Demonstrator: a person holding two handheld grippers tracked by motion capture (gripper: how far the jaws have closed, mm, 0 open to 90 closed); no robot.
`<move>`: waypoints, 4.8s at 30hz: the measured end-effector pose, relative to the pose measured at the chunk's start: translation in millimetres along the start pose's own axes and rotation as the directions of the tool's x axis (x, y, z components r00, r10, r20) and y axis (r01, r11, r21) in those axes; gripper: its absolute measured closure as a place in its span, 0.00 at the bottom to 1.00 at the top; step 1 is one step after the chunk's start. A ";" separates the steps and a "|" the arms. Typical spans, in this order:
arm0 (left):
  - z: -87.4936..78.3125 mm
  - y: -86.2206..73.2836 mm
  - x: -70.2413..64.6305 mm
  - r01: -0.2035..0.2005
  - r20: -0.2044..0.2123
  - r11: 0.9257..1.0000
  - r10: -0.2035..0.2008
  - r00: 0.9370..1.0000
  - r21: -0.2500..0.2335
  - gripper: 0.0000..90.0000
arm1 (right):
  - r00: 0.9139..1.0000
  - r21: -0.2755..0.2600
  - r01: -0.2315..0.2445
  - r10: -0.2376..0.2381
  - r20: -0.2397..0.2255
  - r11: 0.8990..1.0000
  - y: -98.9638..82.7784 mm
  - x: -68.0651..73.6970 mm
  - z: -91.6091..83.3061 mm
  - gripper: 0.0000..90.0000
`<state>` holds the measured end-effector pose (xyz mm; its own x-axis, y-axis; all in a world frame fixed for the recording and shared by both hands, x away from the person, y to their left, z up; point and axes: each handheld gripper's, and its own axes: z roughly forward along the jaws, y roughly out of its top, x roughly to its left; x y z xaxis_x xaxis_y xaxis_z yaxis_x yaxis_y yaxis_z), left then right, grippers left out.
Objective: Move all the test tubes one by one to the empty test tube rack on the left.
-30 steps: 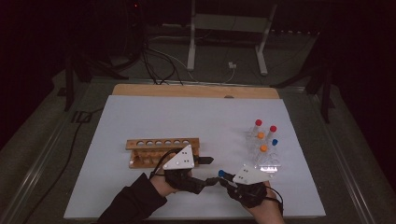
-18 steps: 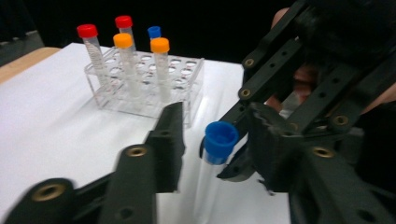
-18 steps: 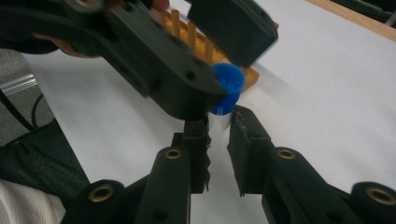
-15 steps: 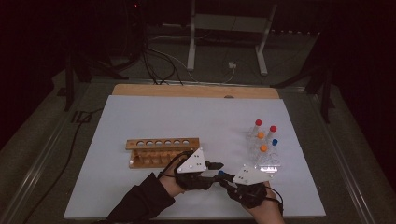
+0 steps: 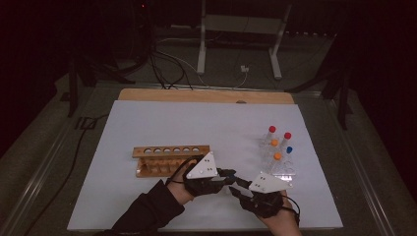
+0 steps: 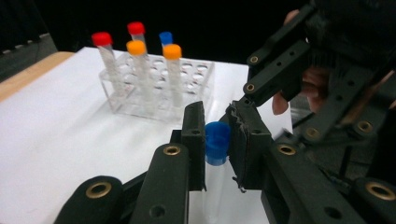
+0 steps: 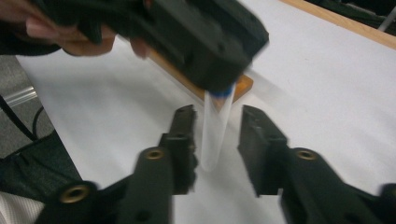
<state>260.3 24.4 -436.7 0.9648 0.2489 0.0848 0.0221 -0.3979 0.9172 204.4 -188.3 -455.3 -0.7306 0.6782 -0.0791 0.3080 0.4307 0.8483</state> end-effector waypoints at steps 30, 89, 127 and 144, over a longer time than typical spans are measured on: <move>-63.0 28.3 55.4 0.008 -0.212 0.997 -0.023 0.977 -0.073 0.87 | 0.994 -0.138 -0.097 0.103 0.041 0.986 -2.9 -12.0 -13.9 0.00; -34.7 -42.7 92.9 0.188 -0.297 0.980 -0.160 0.941 0.066 0.84 | 0.993 -0.211 -0.091 0.106 0.059 0.973 0.2 -25.5 -32.6 0.00; -78.5 -37.6 44.5 0.161 -0.183 0.987 -0.156 0.971 0.011 0.01 | 0.878 -0.089 -0.316 0.326 0.351 0.945 -49.3 -159.5 -43.7 0.42; -79.9 -39.7 47.2 0.164 -0.184 0.986 -0.160 0.970 0.011 0.01 | 0.886 0.002 -0.309 0.287 0.365 0.951 -51.8 -161.1 -20.8 0.82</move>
<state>284.0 122.5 -438.1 0.8840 0.4674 0.0075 0.1832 -0.3612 0.9143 293.4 -332.2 -475.6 -0.3362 0.9416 -0.0175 0.5199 0.2011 0.8302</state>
